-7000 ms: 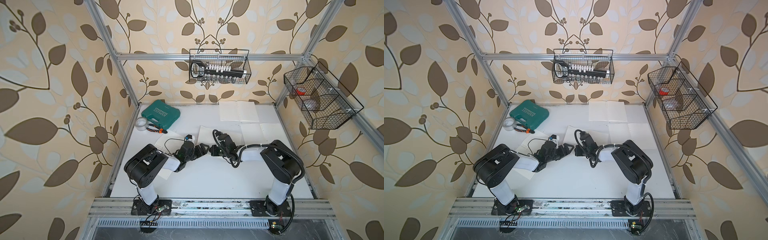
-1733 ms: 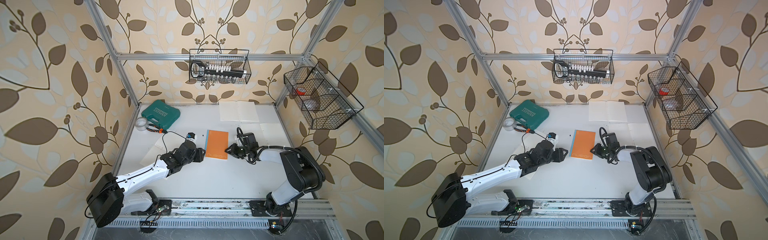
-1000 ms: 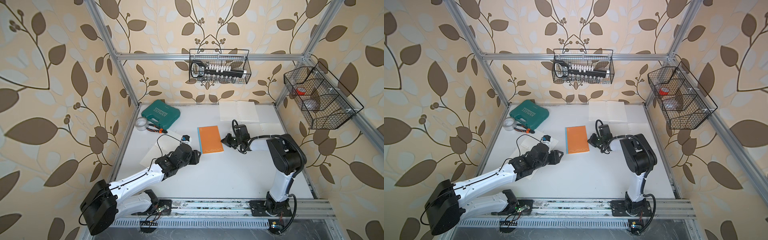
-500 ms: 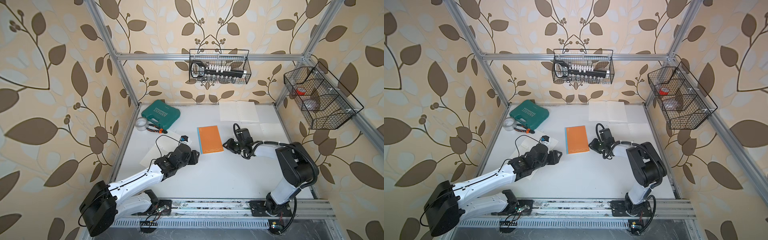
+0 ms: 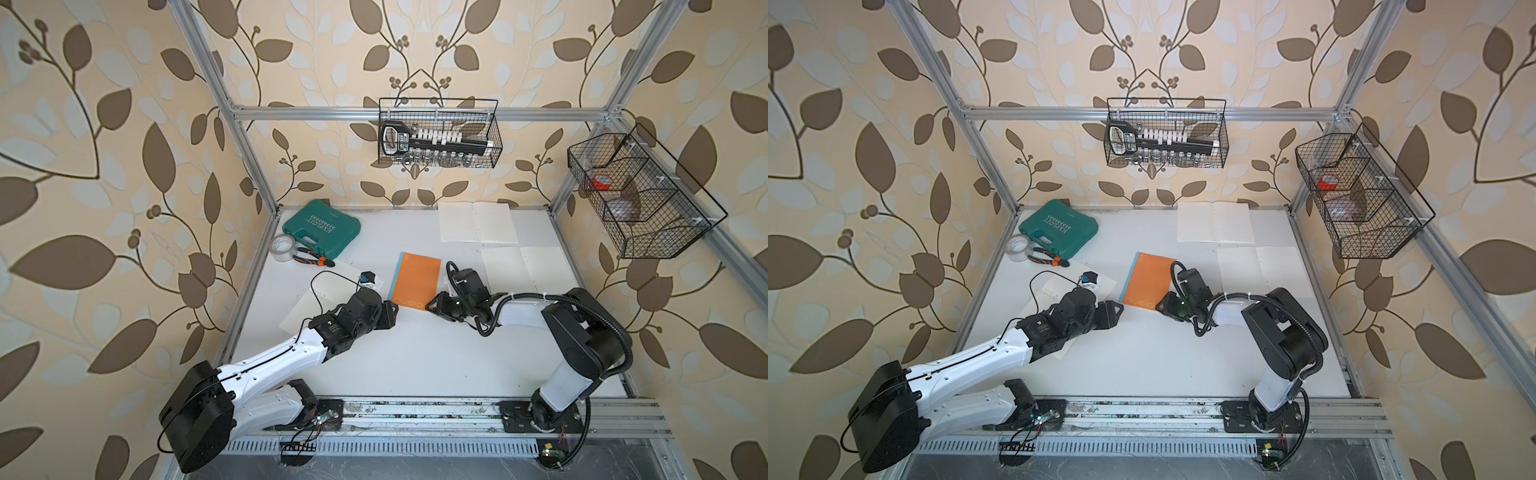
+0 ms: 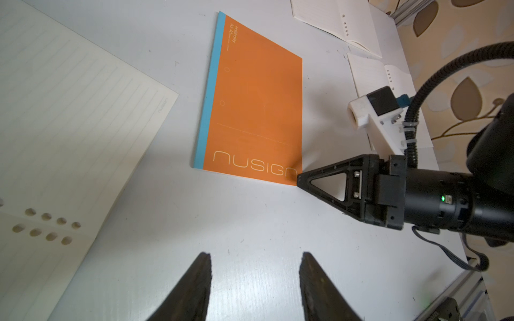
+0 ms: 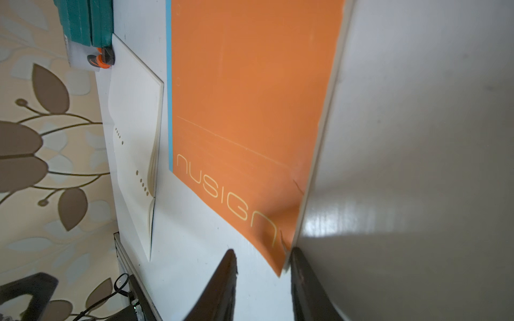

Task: Close the notebook
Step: Move the notebook to the center of the board.

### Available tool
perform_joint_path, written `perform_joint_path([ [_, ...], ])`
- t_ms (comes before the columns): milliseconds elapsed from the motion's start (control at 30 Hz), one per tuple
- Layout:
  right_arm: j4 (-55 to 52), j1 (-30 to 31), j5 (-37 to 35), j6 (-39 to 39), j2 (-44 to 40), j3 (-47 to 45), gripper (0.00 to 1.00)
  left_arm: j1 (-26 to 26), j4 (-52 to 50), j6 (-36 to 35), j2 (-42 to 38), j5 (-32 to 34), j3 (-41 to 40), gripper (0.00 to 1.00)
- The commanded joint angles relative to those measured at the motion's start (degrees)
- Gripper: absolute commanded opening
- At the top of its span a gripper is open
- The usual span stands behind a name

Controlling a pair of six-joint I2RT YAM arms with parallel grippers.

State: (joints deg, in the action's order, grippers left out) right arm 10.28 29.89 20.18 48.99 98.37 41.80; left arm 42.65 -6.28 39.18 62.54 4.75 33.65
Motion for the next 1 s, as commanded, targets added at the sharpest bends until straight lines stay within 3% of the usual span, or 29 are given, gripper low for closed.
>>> perform_joint_path([
  [0, -3.16, 0.38, -1.7, 0.81, 2.54, 0.81, 0.35, -0.6, -0.04, 0.37, -0.44, 0.19, -0.12, 0.53],
  [267, -6.7, 1.77, -5.68, -1.02, 3.68, 2.95, 0.35, -0.89, -0.44, 0.47, -0.93, 0.27, -0.45, 0.53],
  [633, -23.1, 11.25, -25.2, -13.58, 0.9, 7.89, 0.77, -1.38, -0.13, 0.38, -1.46, -0.03, -0.96, 0.54],
  [767, -27.31, 15.67, -30.77, -16.68, 2.93, 10.53, 0.77, -1.61, -0.18, 0.45, -1.85, 0.01, -1.19, 0.54],
  [967, -29.82, 17.06, -31.13, -18.71, 6.66, 13.38, 0.74, -1.95, -0.22, 0.64, -2.6, 0.36, -1.91, 0.54],
])
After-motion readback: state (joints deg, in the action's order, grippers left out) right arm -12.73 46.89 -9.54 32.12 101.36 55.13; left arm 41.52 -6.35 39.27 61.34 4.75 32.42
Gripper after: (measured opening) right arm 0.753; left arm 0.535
